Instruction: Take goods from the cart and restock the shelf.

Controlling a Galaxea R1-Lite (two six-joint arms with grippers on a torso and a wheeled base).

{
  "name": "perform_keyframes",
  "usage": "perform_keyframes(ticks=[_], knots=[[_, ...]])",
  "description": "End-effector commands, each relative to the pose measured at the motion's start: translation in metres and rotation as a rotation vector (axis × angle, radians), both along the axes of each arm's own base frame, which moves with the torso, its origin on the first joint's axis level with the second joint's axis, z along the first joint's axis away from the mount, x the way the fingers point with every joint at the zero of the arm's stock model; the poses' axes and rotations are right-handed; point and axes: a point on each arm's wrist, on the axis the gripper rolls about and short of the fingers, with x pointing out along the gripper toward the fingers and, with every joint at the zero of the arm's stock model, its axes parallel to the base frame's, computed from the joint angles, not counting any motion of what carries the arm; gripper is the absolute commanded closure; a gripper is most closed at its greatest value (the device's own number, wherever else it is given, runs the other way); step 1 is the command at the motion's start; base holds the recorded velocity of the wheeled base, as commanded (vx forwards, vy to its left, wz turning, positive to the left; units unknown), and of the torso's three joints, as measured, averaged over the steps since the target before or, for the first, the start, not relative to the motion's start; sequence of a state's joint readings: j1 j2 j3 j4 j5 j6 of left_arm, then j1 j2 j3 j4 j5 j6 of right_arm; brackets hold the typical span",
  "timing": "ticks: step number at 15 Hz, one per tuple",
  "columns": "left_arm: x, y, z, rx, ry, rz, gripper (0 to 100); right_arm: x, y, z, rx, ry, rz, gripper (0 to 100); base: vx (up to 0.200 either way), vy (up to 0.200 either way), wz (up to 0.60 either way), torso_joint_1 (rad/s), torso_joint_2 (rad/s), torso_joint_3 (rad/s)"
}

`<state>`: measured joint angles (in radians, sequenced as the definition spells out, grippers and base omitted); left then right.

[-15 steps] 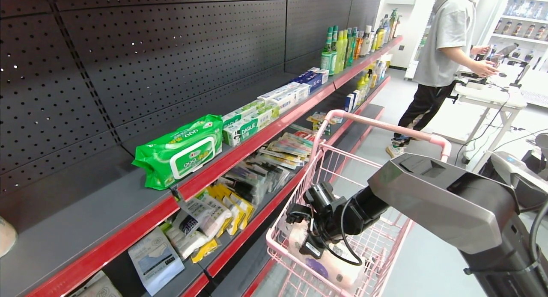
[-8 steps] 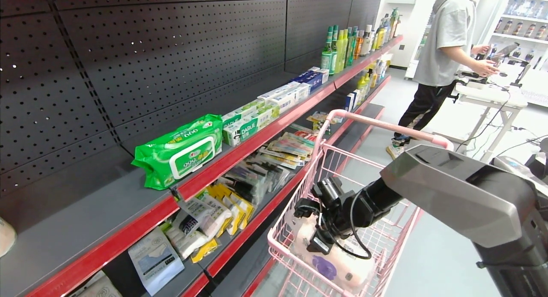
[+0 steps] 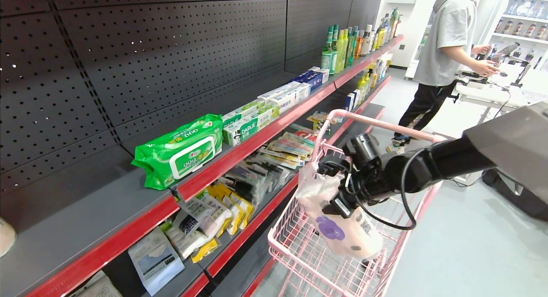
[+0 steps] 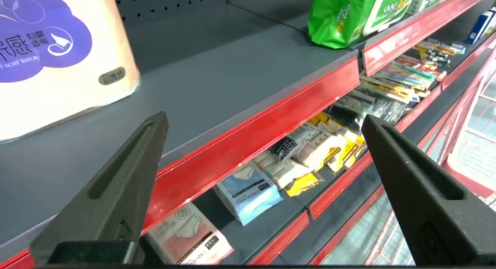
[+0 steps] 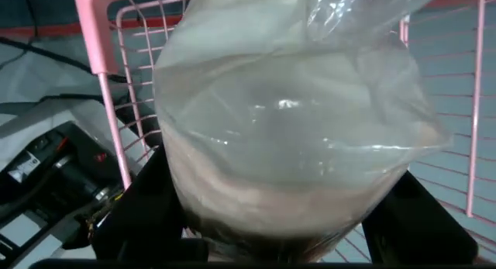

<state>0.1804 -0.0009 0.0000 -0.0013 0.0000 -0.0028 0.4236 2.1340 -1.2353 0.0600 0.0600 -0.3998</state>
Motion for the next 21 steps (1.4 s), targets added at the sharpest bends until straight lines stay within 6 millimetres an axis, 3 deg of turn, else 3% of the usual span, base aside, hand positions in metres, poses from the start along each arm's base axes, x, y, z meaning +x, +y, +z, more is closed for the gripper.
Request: perform_keyframes(ticks=[1, 3, 6, 7, 8, 14, 18, 21], knots=[[0.000, 0.000, 0.000, 0.000, 0.001, 0.001, 0, -0.040, -0.019, 0.062, 0.061, -0.116, -0.028, 100, 0.000, 0.000, 0.00, 0.000, 0.00, 0.000], [0.000, 0.000, 0.000, 0.001, 0.001, 0.001, 0, -0.063, -0.030, 0.084, 0.070, -0.169, -0.043, 100, 0.000, 0.000, 0.00, 0.000, 0.00, 0.000], [0.000, 0.000, 0.000, 0.000, 0.001, 0.001, 0, -0.131, -0.059, 0.121, 0.103, -0.288, -0.042, 100, 0.000, 0.000, 0.00, 0.000, 0.00, 0.000], [0.000, 0.000, 0.000, 0.000, 0.001, 0.001, 0, -0.143, -0.064, 0.126, 0.112, -0.309, -0.041, 100, 0.000, 0.000, 0.00, 0.000, 0.00, 0.000], [0.000, 0.000, 0.000, 0.000, 0.001, 0.001, 0, -0.172, -0.079, 0.136, 0.136, -0.369, -0.058, 100, 0.000, 0.000, 0.00, 0.000, 0.00, 0.000], [0.000, 0.000, 0.000, 0.001, 0.001, 0.001, 0, -0.251, -0.135, 0.147, 0.200, -0.578, -0.314, 100, 0.000, 0.000, 0.00, 0.000, 0.00, 0.000], [0.000, 0.000, 0.000, 0.001, 0.001, 0.001, 0, -0.278, -0.155, 0.158, 0.332, -0.679, -0.558, 100, 0.000, 0.000, 0.00, 0.000, 0.00, 0.000], [0.000, 0.000, 0.000, 0.001, 0.001, 0.001, 0, -0.285, -0.156, 0.146, 0.321, -0.660, -0.552, 100, 0.000, 0.000, 0.00, 0.000, 0.00, 0.000]])
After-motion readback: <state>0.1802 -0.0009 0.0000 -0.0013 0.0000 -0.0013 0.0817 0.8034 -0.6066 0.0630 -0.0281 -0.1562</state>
